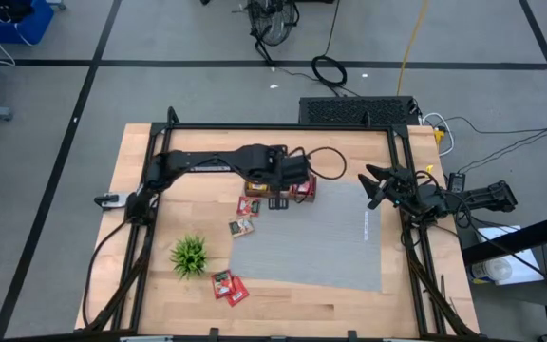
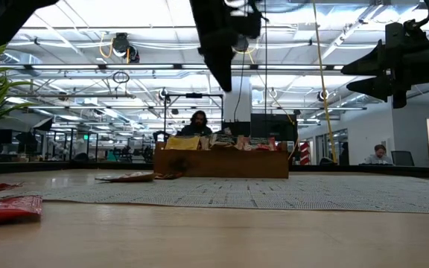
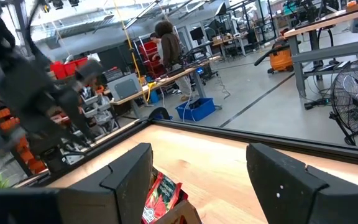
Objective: Pick & Place Tea
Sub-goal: Put the gold tea bag into the middle section of the wooden organizer
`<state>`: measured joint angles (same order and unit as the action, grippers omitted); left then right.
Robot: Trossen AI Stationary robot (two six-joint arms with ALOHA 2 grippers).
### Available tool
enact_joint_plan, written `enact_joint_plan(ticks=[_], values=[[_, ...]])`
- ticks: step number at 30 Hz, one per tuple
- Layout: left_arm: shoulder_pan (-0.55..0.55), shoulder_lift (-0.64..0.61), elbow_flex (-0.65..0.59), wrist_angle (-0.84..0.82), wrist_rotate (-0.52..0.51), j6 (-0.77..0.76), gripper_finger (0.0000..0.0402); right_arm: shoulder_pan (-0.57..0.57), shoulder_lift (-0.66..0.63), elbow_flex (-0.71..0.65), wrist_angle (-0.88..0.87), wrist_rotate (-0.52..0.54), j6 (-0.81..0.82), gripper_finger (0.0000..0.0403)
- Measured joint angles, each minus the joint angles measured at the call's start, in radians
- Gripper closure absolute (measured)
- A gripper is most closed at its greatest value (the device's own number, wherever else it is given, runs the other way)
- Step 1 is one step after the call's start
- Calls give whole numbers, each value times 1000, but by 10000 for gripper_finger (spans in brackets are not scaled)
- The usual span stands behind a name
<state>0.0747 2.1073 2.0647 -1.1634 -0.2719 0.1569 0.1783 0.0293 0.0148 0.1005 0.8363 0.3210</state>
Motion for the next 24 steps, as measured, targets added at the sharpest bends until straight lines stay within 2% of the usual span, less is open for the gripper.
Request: enact_joint_plan(ticks=[10, 19, 24], values=[[-28, -142, 1, -157, 25, -286, 366, 0, 0, 0, 0, 0, 0, 161], [-31, -234, 1, -397, 174, -616, 366, 0, 0, 0, 0, 0, 0, 161], [-31, -256, 1, -400, 294, -748, 366, 0, 0, 0, 0, 0, 0, 161]])
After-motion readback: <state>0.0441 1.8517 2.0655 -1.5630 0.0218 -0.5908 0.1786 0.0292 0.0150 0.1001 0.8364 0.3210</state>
